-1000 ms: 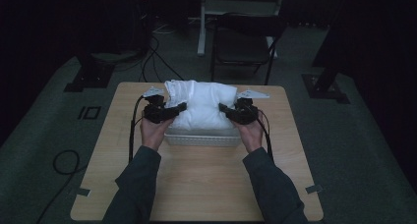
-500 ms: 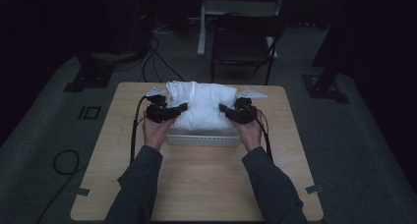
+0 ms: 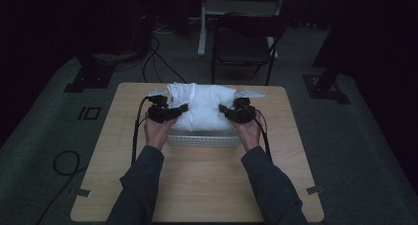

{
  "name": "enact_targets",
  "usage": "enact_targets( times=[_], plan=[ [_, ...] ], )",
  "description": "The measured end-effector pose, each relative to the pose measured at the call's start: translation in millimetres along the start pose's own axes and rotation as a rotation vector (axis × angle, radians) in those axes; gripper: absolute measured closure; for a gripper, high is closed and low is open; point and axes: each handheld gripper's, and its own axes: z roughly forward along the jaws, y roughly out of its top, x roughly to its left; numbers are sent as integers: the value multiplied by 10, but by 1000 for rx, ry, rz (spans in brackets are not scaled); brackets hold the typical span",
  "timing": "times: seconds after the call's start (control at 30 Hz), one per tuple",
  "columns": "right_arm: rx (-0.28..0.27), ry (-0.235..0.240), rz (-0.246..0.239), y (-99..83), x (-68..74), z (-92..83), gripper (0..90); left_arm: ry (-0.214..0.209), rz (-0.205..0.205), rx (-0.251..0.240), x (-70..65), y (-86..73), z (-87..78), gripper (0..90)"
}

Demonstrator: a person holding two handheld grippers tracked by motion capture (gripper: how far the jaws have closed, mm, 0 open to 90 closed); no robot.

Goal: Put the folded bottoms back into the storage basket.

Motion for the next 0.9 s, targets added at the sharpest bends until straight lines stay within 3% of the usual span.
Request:
enact_targets(
  times=[0.9],
  plan=[
    [56, -49, 0, -42, -53, 188, 675, 45, -27, 42, 72, -46, 215, 532]
  ],
)
